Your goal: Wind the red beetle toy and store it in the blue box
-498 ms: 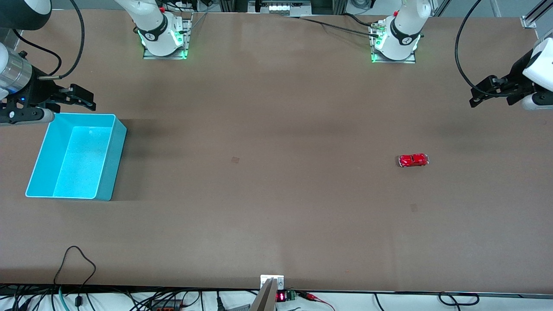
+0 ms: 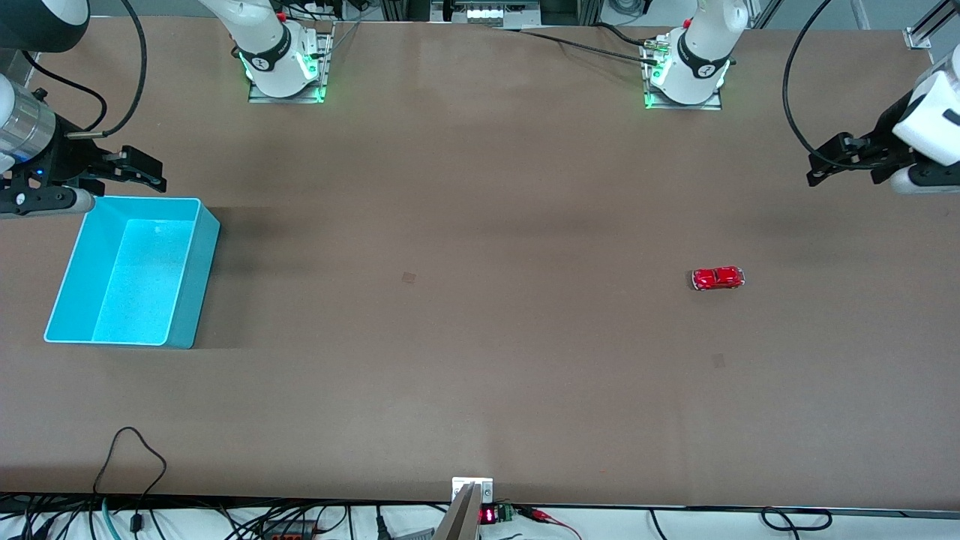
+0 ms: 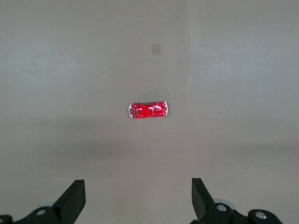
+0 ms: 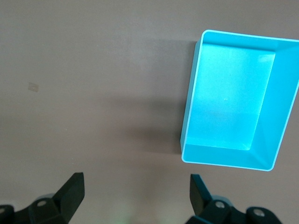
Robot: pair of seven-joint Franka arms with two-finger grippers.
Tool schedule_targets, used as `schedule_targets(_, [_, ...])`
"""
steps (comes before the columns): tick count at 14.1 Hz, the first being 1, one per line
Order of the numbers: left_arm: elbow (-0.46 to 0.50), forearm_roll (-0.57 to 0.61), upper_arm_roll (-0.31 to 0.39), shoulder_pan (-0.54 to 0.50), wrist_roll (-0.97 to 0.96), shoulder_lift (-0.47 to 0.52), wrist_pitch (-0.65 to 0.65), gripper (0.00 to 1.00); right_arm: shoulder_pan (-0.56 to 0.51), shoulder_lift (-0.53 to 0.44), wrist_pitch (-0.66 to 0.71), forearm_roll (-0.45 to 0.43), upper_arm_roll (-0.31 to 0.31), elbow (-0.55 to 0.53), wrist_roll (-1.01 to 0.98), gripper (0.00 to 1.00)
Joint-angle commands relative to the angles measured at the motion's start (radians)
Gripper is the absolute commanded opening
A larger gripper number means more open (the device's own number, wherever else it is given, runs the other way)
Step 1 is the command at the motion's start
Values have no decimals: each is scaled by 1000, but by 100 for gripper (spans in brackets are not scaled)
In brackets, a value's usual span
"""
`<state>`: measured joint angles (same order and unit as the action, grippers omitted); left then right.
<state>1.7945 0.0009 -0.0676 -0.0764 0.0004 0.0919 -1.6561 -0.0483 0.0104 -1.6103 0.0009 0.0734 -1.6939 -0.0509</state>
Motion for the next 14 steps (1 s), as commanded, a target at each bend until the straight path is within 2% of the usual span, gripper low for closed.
schedule_targets(1, [5, -21, -3, -10, 114, -79, -4, 100, -11, -15, 4, 21, 5, -12, 5, 100])
schedule_targets(4, [6, -16, -4, 1, 200, -155, -47, 100, -11, -15, 4, 21, 5, -12, 5, 100])
schedule_targets(5, [14, -16, -5, 1, 296, -188, -92, 100, -11, -15, 4, 21, 5, -12, 5, 100])
schedule_targets(7, [97, -5, -5, 0, 468, -207, -223, 100, -11, -15, 4, 21, 5, -12, 5, 100])
schedule_targets(9, [129, 4, -5, -9, 618, -250, -258, 100, -11, -15, 4, 21, 5, -12, 5, 100])
schedule_targets(11, [160, 57, -5, -11, 813, -277, -356, 100, -11, -15, 4, 21, 5, -12, 5, 100])
schedule_targets(14, [175, 60, -5, -17, 1001, -333, -404, 100, -11, -12, 4, 21, 5, -12, 5, 100])
